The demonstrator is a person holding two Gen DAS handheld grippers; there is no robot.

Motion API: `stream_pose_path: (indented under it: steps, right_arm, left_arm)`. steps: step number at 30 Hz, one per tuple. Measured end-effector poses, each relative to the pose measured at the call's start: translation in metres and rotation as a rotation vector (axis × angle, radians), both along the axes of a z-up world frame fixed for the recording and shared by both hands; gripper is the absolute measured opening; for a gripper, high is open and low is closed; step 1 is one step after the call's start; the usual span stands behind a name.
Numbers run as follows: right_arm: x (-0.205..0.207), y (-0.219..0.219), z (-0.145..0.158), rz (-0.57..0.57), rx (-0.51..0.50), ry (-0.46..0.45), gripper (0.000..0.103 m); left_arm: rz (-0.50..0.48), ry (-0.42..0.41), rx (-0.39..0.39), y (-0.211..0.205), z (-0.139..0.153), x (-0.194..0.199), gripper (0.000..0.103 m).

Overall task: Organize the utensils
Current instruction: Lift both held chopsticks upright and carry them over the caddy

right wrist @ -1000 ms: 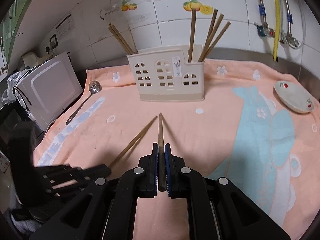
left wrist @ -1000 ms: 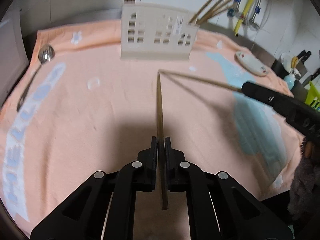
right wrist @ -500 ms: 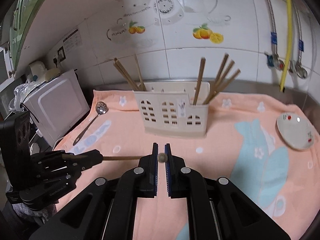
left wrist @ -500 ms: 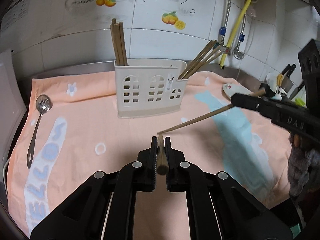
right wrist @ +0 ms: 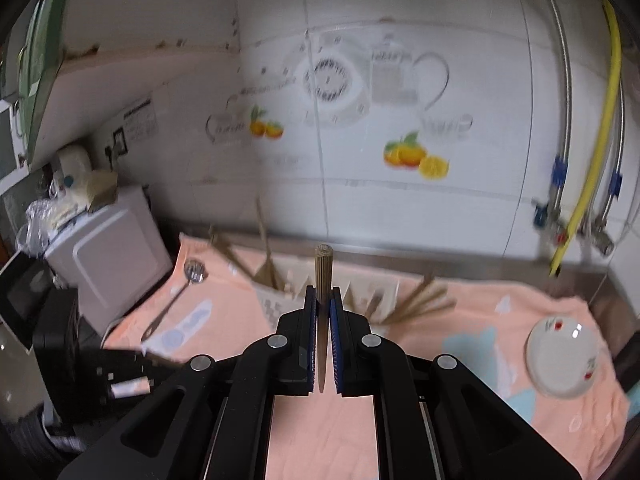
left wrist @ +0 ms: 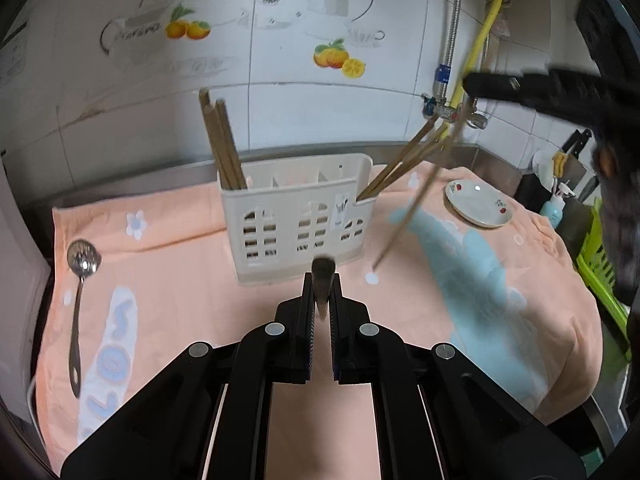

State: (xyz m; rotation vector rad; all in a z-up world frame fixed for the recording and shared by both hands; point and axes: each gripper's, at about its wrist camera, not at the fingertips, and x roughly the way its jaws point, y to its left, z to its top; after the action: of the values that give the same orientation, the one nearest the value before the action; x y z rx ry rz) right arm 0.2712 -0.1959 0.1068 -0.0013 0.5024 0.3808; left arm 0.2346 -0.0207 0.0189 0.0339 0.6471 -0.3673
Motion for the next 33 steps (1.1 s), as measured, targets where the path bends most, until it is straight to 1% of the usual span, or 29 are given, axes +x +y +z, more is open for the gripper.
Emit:
stream_pose_path:
  steps: [5, 10, 12, 16, 19, 21, 23, 27, 30, 33]
  right_arm:
    - [0.023, -0.004, 0.027, -0.037, 0.017, -0.048, 0.007]
    - [0.043, -0.010, 0.038, -0.081, 0.041, -0.073, 0.007]
    - [0.053, -0.013, 0.037, -0.111, 0.030, -0.078, 0.007]
    - [0.069, -0.014, 0.023, -0.121, 0.019, -0.048, 0.006]
    - [0.076, -0.016, 0.016, -0.115, 0.037, -0.039, 0.006]
    - [0.082, -0.019, 0.017, -0.112, 0.070, -0.031, 0.006]
    - [0.085, -0.019, 0.021, -0.111, 0.080, -0.037, 0.006]
    - [0.089, -0.019, 0.030, -0.110, 0.091, -0.072, 0.006]
    - [0.094, -0.017, 0.025, -0.121, 0.060, -0.067, 0.006]
    - [0.099, -0.015, 0.010, -0.122, 0.035, -0.041, 0.006]
  left_arm:
    - [-0.014, -0.044, 0.010, -0.002, 0.021, 0.005, 0.006]
    - [-0.017, -0.098, 0.004, -0.001, 0.050, 0.010, 0.006]
    - [-0.016, -0.123, 0.001, -0.001, 0.061, 0.012, 0.006]
    - [-0.016, -0.190, -0.003, -0.004, 0.090, 0.022, 0.006]
    - [-0.009, -0.246, -0.004, -0.007, 0.111, 0.031, 0.006]
    - [0.003, -0.282, 0.002, -0.009, 0.123, 0.038, 0.006]
    - [0.018, -0.309, 0.002, -0.011, 0.134, 0.048, 0.006]
    - [0.051, -0.343, 0.012, -0.010, 0.143, 0.063, 0.006]
    - [0.091, -0.360, 0.028, -0.006, 0.143, 0.076, 0.006]
    - [0.114, -0.322, 0.012, 0.001, 0.132, 0.090, 0.006]
